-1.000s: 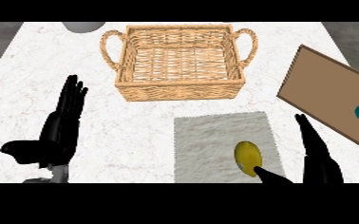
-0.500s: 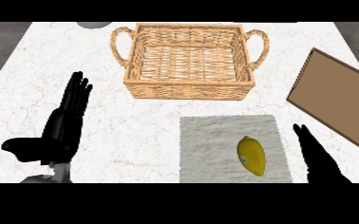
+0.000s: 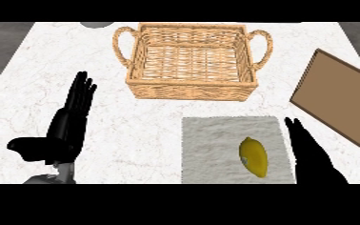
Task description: Pick the lemon from the placemat and place it in the basket
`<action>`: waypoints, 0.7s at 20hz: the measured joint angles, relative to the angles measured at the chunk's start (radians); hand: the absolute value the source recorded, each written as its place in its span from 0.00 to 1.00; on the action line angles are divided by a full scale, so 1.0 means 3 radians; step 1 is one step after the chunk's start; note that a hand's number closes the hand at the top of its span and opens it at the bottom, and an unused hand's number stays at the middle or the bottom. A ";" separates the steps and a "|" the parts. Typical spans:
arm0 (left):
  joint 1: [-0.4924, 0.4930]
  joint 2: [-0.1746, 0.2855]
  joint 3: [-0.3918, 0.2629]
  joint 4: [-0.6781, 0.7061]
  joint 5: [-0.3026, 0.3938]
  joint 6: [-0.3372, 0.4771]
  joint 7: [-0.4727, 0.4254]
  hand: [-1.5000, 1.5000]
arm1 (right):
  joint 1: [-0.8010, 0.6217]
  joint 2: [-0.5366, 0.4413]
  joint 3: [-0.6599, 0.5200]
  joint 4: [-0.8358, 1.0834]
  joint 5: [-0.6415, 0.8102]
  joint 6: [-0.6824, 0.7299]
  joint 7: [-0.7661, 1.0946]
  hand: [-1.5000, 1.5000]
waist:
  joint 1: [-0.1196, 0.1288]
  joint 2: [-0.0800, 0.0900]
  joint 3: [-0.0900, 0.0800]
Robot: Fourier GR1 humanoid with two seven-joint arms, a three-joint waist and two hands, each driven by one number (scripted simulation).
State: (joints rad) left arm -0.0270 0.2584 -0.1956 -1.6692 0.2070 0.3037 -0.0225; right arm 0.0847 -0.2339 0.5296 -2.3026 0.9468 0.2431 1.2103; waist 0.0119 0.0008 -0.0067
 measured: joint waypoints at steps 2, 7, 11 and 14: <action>0.0054 -0.0014 -0.0028 -0.0050 -0.0010 0.0004 0.0005 0.50 | -0.0060 0.0116 -0.0014 0.0035 0.0050 0.0069 0.0022 0.00 | 0.0011 -0.0002 0.0003; 0.0012 -0.0009 0.0061 0.0038 0.0017 -0.0038 -0.0036 0.50 | -0.0084 0.0365 0.0015 0.0056 0.0194 0.0237 0.0003 0.00 | -0.0019 -0.0002 0.0008; 0.0017 -0.0046 0.0055 0.0054 -0.0008 -0.0044 -0.0056 0.50 | -0.0080 0.0564 0.0092 0.0155 0.0365 0.0333 -0.0070 0.00 | -0.0028 -0.0004 0.0014; -0.0003 -0.0035 0.0096 0.0078 0.0003 -0.0080 -0.0046 0.50 | -0.0110 0.0653 0.0118 0.0214 0.0448 0.0374 -0.0098 0.00 | -0.0031 -0.0004 0.0015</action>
State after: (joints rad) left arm -0.0280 0.2478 -0.1668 -1.6458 0.2078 0.2796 -0.0364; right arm 0.0517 -0.0379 0.5651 -2.2384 1.0812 0.3554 1.1810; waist 0.0028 -0.0003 -0.0021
